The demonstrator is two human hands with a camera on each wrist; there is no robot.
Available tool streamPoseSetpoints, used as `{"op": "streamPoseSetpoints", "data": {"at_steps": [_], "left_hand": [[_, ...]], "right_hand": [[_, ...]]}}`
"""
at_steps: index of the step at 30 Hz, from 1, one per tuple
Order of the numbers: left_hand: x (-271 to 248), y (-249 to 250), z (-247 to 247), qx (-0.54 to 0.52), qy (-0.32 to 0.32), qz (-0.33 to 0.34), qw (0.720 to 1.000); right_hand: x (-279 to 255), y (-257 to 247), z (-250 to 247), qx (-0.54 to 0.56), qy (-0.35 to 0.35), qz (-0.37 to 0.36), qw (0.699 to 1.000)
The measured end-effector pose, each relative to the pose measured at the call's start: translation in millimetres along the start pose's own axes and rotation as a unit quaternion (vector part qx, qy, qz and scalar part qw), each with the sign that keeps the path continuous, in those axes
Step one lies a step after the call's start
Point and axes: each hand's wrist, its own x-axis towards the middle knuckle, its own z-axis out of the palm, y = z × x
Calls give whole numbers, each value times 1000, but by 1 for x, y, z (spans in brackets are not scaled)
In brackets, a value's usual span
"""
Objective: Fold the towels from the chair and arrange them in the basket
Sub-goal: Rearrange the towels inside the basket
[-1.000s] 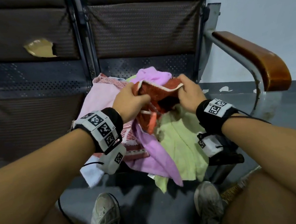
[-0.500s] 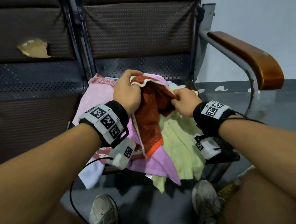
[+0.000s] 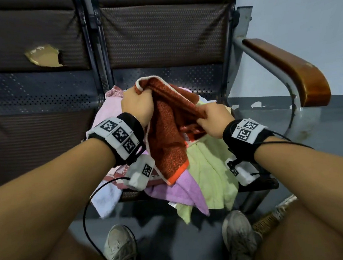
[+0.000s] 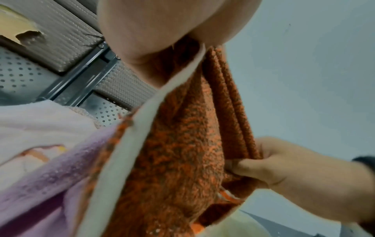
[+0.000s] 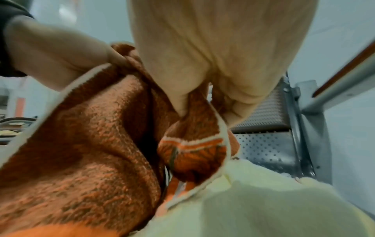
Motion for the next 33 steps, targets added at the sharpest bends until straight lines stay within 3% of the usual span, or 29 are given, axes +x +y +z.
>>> {"op": "streamPoseSetpoints", "data": {"at_steps": [3,8,10,12,15,19,23,29,33], "left_hand": [[6,1,-3,-94,4,-61,994],[17,-6,-6,-124,-17,-118,985],[21,-9,-8,-87,-5,-125,988],[26,-13,-14,-52,7,-138,989],[29,-17,-19,-70,15,-142,987],[22,-14,-18,-146,-25,-134,980],[17,-9,-18,-181,-46,-138,973],[20,-4,-23,-248,-11,-141,958],[27,-10,-26,-256,9,-154,954]], "right_hand": [[2,7,0,30,18,54,998],[3,-17,-9,207,130,-41,969],[-1,-25,-10,207,88,-89,970],[-9,-27,-7,183,0,-126,975],[-22,-27,1,166,-77,-153,971],[-31,-37,7,206,-72,-185,958],[-26,-41,11,117,-55,-244,961],[-27,-32,36,-29,-152,-131,979],[-15,-30,33,-48,-74,-75,993]]}}
